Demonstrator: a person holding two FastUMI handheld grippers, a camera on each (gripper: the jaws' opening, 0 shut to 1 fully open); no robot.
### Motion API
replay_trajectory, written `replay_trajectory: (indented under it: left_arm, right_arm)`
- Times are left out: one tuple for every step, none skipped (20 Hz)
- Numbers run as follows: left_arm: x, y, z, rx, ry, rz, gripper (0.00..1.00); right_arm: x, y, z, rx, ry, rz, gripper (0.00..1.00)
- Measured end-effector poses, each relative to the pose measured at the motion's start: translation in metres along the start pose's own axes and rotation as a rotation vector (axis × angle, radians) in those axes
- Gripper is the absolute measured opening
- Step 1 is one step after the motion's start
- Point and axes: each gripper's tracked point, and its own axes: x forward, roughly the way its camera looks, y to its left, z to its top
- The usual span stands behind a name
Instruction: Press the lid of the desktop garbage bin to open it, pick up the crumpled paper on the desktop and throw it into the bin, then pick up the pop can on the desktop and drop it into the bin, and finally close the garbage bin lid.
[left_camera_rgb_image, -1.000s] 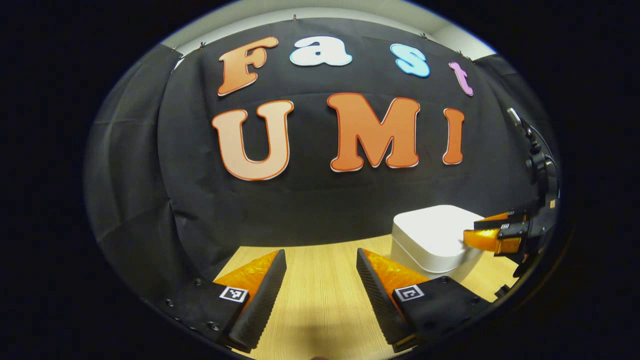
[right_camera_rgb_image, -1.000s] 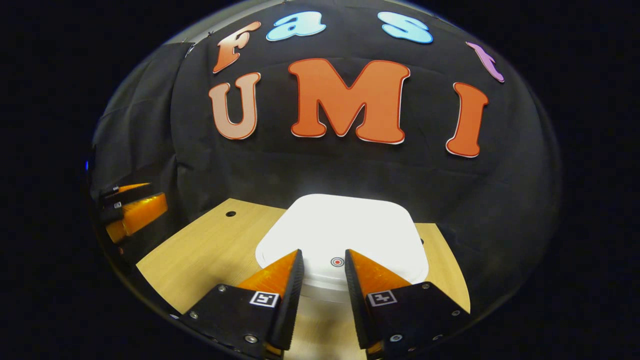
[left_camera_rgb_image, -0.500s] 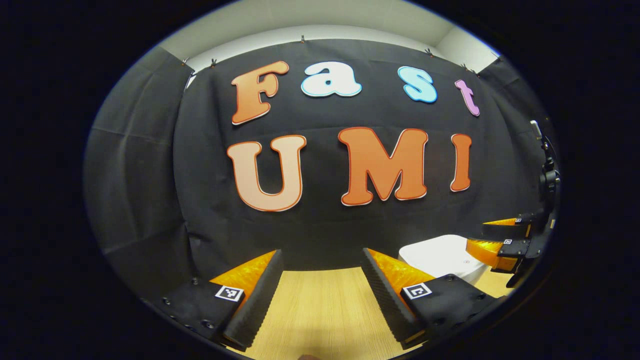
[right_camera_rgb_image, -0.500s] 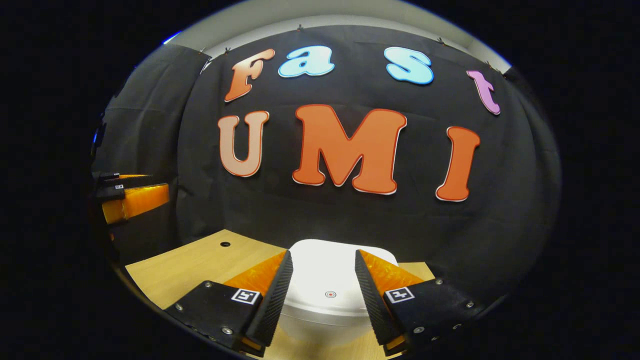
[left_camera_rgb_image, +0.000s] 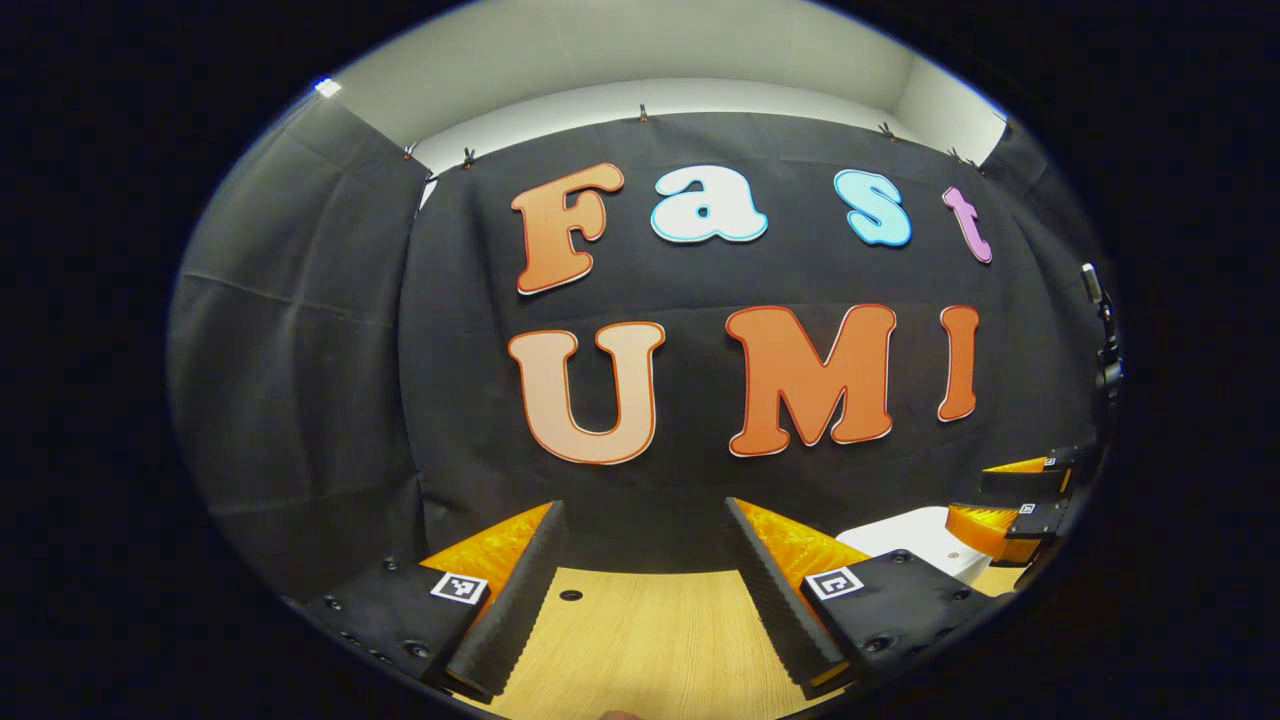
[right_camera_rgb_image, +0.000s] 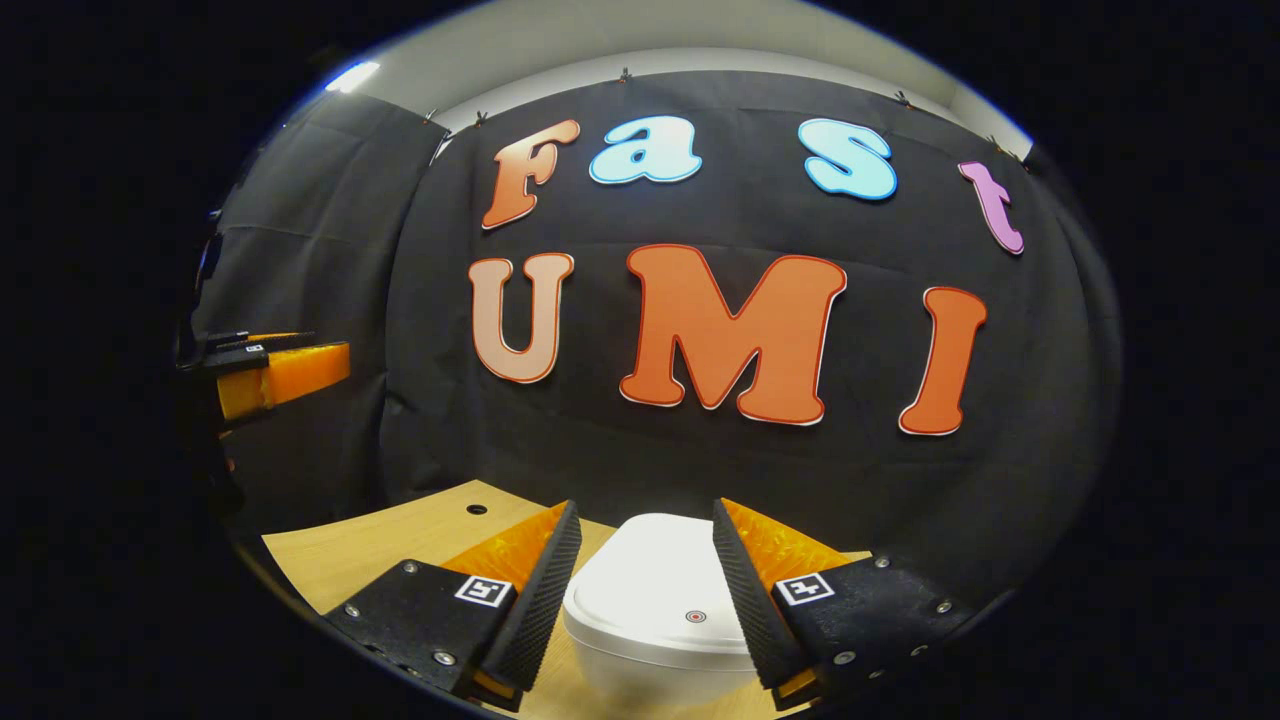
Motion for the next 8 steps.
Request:
replay_trajectory:
  left_arm:
    - [0.0,0.0015,0.0004,-0.002,-0.003,0.005,1.0]
    - [-0.0006,0.002,0.0005,-0.006,-0.005,0.007,1.0]
    - [-0.0007,0.0021,0.0012,-0.009,-0.007,0.009,1.0]
    - [-0.0006,0.0026,0.0018,-0.008,-0.008,0.01,1.0]
    - [-0.0011,0.0024,0.002,-0.006,-0.01,0.012,1.0]
    - [-0.0009,0.002,0.0036,-0.004,-0.013,0.012,1.0]
    - [-0.0016,0.0011,0.0035,-0.003,-0.016,0.011,1.0]
    - [-0.0018,0.0007,0.0048,-0.001,-0.019,0.011,1.0]
  right_arm:
    - [-0.0001,-0.0001,0.0028,0.0,-0.006,0.002,0.81]
    - [-0.0011,0.0011,0.006,0.002,-0.012,0.005,0.81]
    - [-0.0019,0.0008,0.0072,0.006,-0.017,0.004,0.81]
    - [-0.0027,0.002,0.0091,0.011,-0.023,0.009,0.81]
    - [-0.0033,0.0029,0.0101,0.012,-0.025,0.013,0.83]
    - [-0.0036,0.0023,0.0102,0.01,-0.024,0.013,0.84]
    - [-0.0037,0.0017,0.0106,0.009,-0.024,0.012,0.88]
    - [-0.0037,0.0013,0.0114,0.011,-0.025,0.011,0.89]
